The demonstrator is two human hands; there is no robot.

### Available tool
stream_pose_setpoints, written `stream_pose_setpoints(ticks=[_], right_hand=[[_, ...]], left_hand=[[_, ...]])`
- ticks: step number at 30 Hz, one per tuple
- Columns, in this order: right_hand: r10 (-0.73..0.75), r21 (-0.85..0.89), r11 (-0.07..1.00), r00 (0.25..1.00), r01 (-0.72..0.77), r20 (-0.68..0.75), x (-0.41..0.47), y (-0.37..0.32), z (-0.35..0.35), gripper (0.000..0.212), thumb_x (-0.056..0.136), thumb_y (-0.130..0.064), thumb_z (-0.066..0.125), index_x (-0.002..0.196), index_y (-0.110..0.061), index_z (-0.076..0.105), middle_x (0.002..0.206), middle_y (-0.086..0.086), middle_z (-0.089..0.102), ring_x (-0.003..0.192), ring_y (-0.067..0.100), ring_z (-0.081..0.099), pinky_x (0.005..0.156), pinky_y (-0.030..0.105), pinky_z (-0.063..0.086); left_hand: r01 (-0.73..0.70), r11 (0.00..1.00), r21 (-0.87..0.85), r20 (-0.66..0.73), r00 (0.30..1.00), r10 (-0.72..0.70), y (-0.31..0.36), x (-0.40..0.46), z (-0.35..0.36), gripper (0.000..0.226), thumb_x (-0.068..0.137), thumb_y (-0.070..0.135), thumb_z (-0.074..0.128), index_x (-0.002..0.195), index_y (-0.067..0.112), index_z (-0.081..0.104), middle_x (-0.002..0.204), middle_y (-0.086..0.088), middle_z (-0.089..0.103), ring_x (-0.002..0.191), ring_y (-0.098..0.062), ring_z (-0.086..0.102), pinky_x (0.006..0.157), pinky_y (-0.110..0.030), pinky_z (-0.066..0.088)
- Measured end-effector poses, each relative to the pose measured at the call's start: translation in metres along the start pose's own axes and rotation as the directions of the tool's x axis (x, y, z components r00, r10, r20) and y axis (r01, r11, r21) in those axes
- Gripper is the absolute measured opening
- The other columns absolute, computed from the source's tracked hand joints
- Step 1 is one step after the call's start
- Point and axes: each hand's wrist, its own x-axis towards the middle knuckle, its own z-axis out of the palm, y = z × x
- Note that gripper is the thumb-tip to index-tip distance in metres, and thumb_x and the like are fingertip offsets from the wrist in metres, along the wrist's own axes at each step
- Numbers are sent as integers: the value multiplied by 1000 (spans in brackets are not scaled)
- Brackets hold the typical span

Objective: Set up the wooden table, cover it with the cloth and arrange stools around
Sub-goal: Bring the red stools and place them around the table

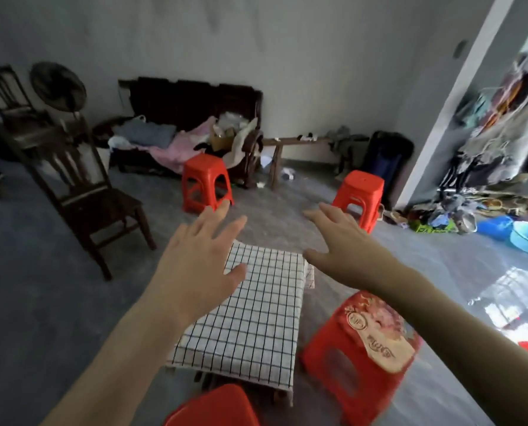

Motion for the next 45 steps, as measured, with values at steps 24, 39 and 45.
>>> stream_pose_setpoints(ticks=[24, 39, 45], right_hand=[[115, 56, 993, 940, -102, -323, -52, -155, -118, 70, 90, -41, 57, 151, -26, 27, 159, 2, 18, 144, 24, 24, 115, 38, 25], [100, 52, 995, 957, -89, -272, -18, -287, -57, 71, 88, -43, 60, 150, -24, 30, 158, 3, 21, 142, 25, 26, 114, 46, 29], [113, 92, 992, 945, -89, -306, 32, -313, -41, 71, 89, -44, 58, 151, -23, 28, 159, 4, 19, 144, 26, 22, 115, 48, 28]], left_hand=[[-225, 974, 8, -154, 963, 223, -46, -21, -165, 81, 93, 60, 44, 154, 37, -4, 161, 12, -15, 148, -12, -15, 119, -41, -1], [-155, 986, 55, -42, 987, 157, -197, -54, -169, 79, 91, 62, 45, 155, 31, 9, 163, 8, -7, 150, -16, -5, 120, -48, 7], [-185, 981, 54, -97, 977, 190, -222, -11, -169, 79, 90, 64, 44, 155, 28, 14, 164, 6, -4, 150, -16, -3, 120, -48, 6]])
